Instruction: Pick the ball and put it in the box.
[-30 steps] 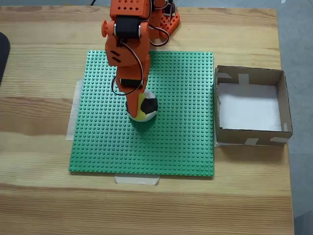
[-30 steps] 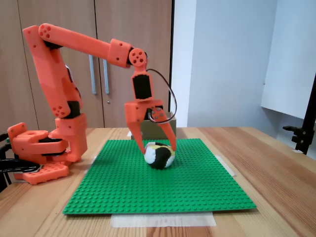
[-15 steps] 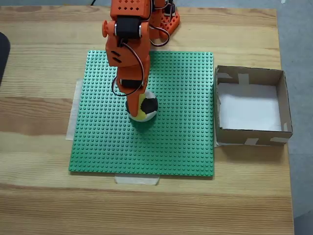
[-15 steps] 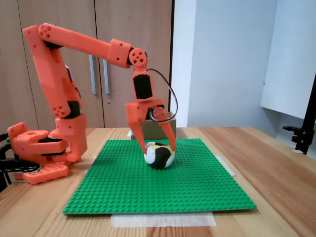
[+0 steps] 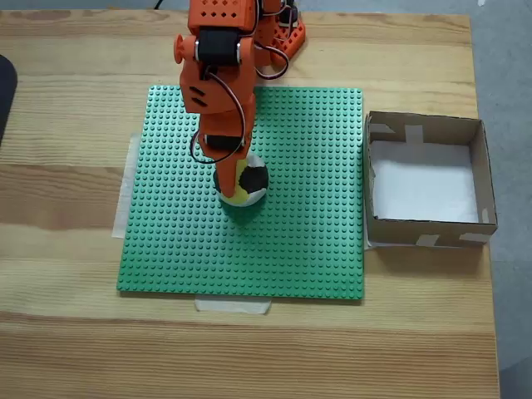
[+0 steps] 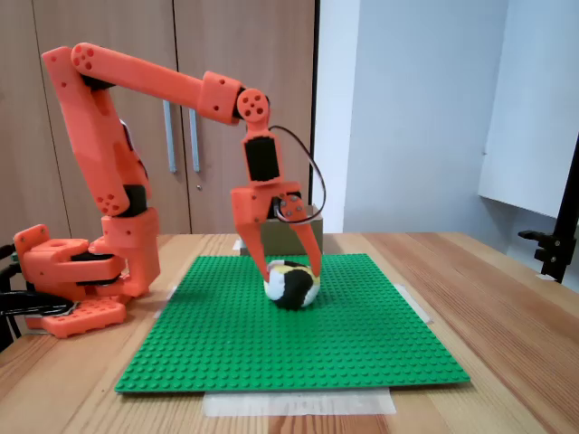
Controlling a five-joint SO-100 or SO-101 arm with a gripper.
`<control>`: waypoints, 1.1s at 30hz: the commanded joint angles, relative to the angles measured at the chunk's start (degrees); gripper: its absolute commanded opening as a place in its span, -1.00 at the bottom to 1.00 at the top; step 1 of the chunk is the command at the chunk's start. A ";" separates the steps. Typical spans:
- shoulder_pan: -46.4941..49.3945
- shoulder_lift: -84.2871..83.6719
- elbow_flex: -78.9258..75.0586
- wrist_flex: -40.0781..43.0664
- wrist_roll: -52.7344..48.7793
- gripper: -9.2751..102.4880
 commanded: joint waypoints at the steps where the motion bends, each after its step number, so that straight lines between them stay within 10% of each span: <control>1: -0.62 0.26 -0.09 0.35 0.97 -0.26; 33: -1.67 0.00 -0.97 -0.70 0.70 -0.67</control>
